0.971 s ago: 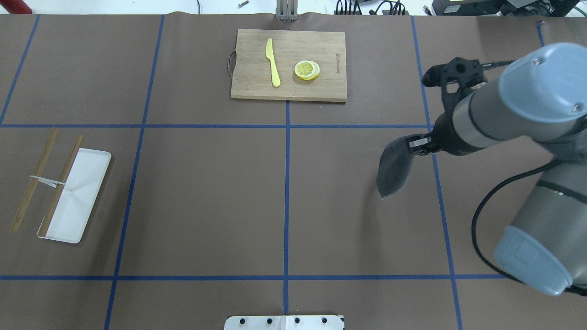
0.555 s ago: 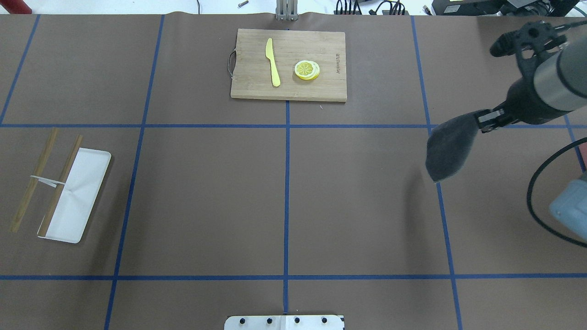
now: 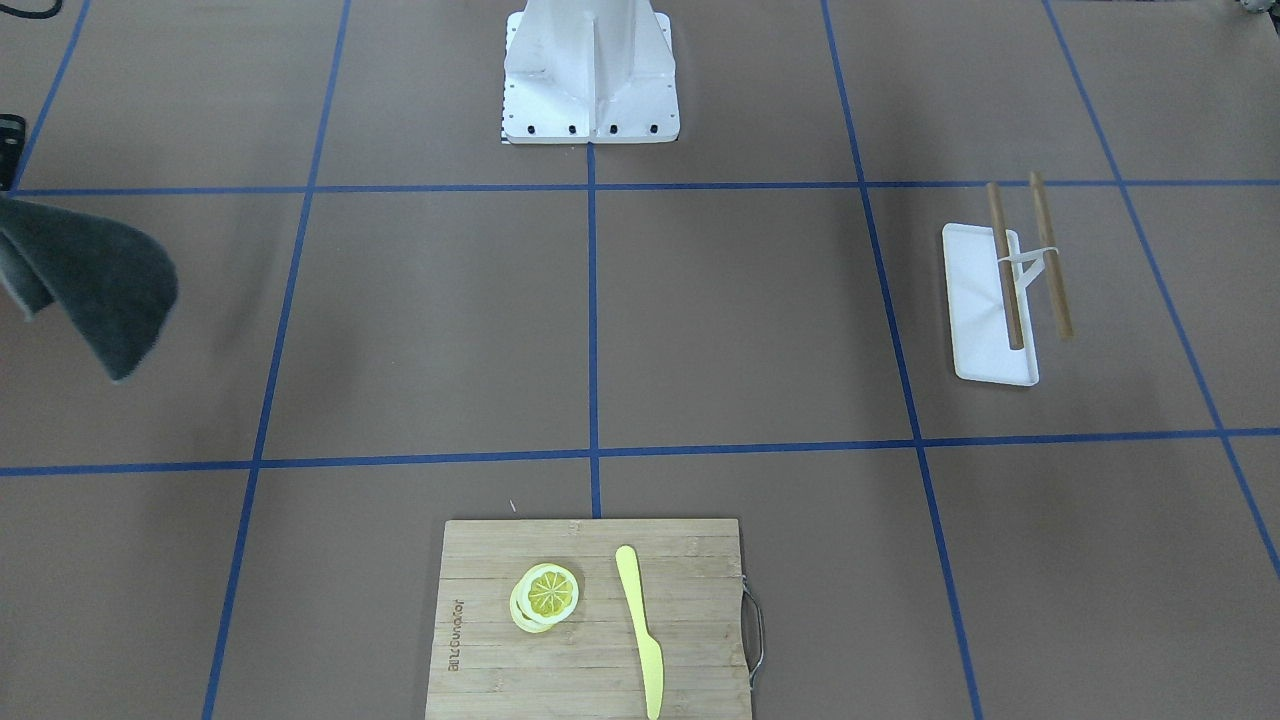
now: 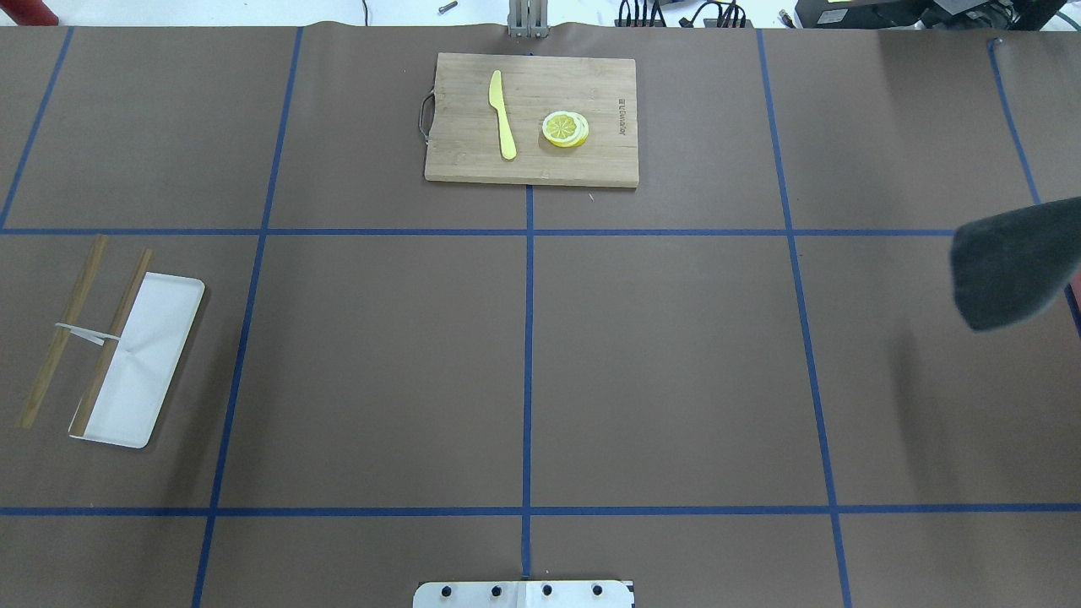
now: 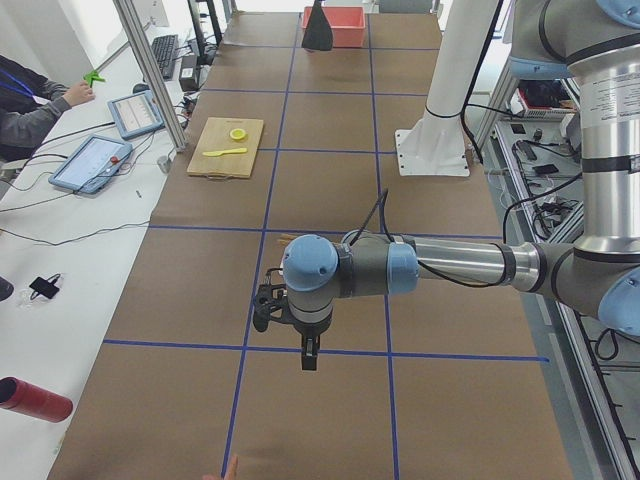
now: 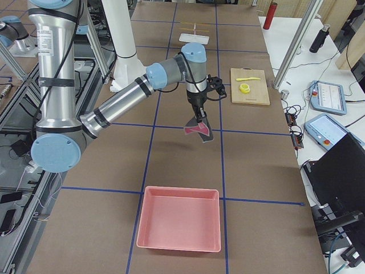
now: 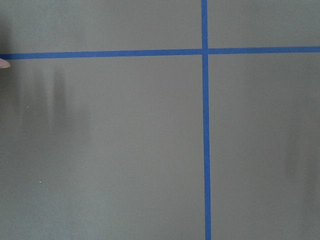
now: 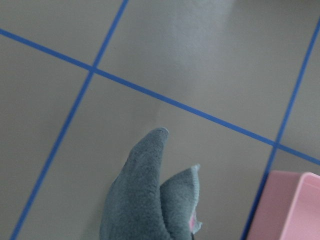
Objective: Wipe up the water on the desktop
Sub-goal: 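Lift the cloth with the right gripper and move it over the pink bin, then open the right gripper to drop the cloth into the pink bin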
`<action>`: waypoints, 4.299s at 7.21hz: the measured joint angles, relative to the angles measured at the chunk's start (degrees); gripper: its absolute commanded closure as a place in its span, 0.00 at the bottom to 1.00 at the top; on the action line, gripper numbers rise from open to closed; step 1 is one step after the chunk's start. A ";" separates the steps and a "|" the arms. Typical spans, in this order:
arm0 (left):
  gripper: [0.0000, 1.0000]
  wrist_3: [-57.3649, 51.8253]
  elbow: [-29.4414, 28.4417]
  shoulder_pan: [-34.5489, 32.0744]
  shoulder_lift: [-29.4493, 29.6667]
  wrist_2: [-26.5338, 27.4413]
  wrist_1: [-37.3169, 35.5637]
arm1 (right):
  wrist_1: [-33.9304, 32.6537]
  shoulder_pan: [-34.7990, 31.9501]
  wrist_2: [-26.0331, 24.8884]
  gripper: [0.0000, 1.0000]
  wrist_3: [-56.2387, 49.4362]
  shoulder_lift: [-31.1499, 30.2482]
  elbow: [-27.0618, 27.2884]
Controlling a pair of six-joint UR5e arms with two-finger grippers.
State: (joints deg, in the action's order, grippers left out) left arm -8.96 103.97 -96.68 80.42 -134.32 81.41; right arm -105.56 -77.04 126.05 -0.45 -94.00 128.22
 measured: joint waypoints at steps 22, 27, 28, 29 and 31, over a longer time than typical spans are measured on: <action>0.01 -0.01 -0.14 0.09 -0.41 0.08 2.45 | 11.25 -28.79 3.81 0.01 -35.65 -13.66 -26.34; 0.01 0.05 -1.54 0.09 -1.54 0.45 1.88 | 11.62 -17.29 7.70 0.00 -0.79 -7.47 -21.43; 0.01 0.02 -1.94 0.09 -2.26 0.48 2.10 | 11.64 -15.30 7.59 0.00 1.71 -7.08 -20.38; 0.01 0.00 -2.18 0.08 -2.61 0.52 2.22 | 11.66 -14.33 7.63 0.00 2.68 -6.93 -19.95; 0.01 -0.02 -2.30 0.08 -2.69 0.54 2.37 | 11.75 -13.82 7.85 0.00 3.23 -6.91 -19.62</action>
State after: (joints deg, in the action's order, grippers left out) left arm -8.98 101.67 -96.59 77.73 -133.77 83.78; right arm -93.80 -90.86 133.90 2.78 -100.91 108.60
